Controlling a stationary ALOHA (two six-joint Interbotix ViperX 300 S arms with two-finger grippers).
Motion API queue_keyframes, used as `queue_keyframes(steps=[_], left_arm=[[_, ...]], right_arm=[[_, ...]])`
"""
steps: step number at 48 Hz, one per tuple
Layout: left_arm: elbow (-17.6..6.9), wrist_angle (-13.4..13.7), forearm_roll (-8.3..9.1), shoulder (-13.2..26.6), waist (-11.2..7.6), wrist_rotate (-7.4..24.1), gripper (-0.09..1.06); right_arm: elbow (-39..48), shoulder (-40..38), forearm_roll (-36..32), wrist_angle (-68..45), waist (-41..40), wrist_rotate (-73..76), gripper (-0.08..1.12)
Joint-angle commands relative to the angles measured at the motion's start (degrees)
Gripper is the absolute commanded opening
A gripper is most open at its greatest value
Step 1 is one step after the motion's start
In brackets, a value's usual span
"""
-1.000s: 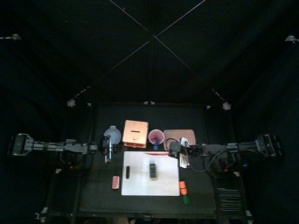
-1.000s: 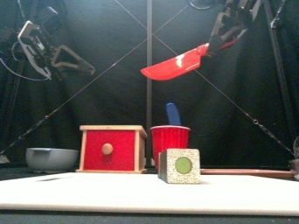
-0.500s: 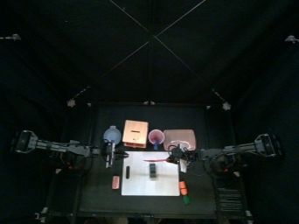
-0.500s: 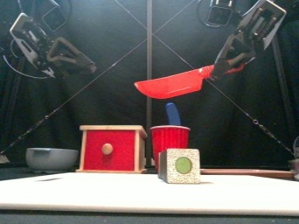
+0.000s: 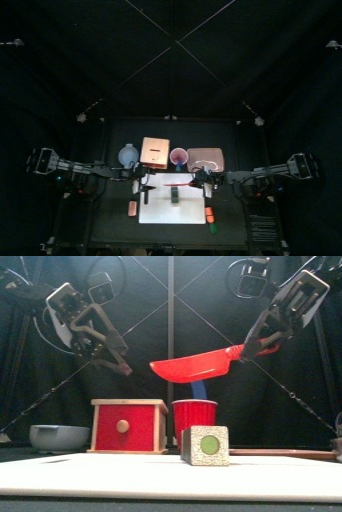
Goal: Place sushi on board then cut the sushi with the knife then place the pieces on the plate
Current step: Grasp knife edge with left hand
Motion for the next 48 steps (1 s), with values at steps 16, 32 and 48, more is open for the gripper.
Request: queue_keyframes(steps=[16,32,48], left_arm=[[-14.5,16.44,3.52,12.04,-1.76,-0.09,1.01],[-17.49,13.45,5.27,16.0,-2.11,-0.09,1.0],[-16.26,8.09,5.1,17.14,-1.67,-0.09,0.91]], right_arm=[[-2.2,3.69,-0.62,-0.79,-0.09,-0.09,0.32],[-2.29,4.13,-0.7,-1.49,0.26,-0.09,0.32],[-2.11,4.22,-0.7,-1.85,0.35,-0.09,0.32]])
